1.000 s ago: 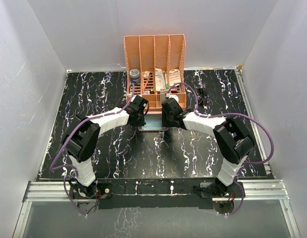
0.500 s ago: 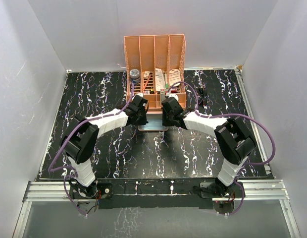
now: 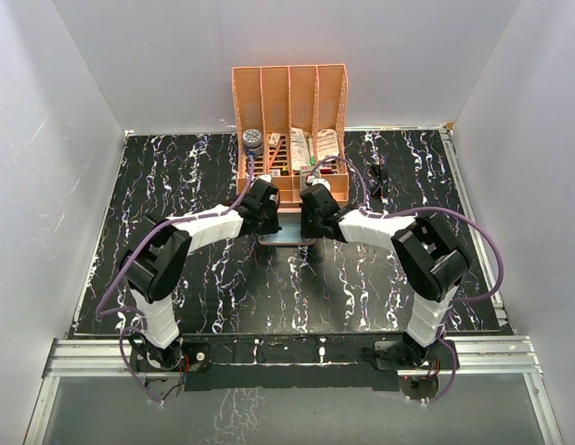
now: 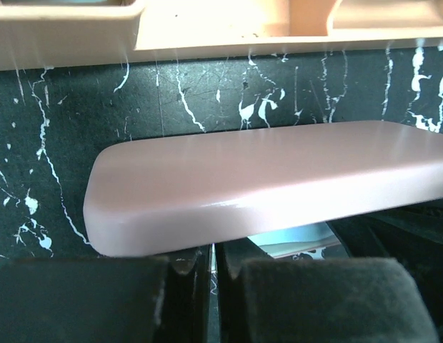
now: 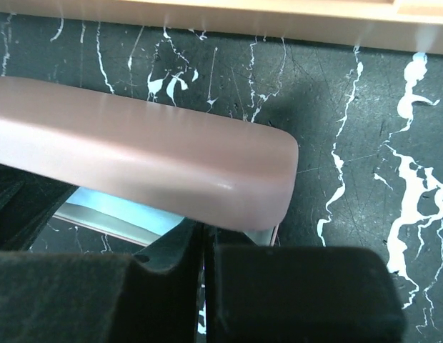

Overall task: Organize the sunglasses
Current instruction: Adjust the glasses cleaning cloth in the sunglasses case.

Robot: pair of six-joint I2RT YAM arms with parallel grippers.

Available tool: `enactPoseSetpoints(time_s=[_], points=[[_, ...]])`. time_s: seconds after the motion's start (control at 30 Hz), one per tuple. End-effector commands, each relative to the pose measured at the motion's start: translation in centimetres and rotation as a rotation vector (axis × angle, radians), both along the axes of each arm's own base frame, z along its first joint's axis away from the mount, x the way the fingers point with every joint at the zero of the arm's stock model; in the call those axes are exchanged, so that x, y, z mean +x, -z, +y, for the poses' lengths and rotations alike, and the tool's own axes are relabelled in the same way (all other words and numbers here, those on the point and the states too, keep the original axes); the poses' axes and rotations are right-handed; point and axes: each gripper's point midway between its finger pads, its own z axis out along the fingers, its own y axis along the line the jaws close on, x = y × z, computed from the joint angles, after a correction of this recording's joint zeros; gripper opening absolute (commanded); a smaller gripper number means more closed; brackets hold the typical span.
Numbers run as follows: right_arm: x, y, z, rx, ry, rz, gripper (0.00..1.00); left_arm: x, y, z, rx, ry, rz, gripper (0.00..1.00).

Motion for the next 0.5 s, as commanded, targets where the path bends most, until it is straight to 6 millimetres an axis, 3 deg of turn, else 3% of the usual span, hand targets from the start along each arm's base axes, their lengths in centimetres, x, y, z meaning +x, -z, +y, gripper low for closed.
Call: enactPoseSetpoints(time_s=[0.0, 0.2, 0.47], points=[[1.9, -1.6, 1.4, 0.059, 0.004, -0.062, 0.00, -0.5, 1.3, 0.4, 0.031, -0.004, 0.026, 0.00], [1.4, -0.7, 0.5, 0.025, 0.018, -0.048, 0.00, -1.2, 2.7, 1.6, 0.098, -0.023, 0.062, 0.00], [0.6, -0.4, -0.8, -0.028, 0.037, -0.028, 0.00, -1.8, 2.4, 3.0, 0.157, -0.044, 0.065, 0.00]])
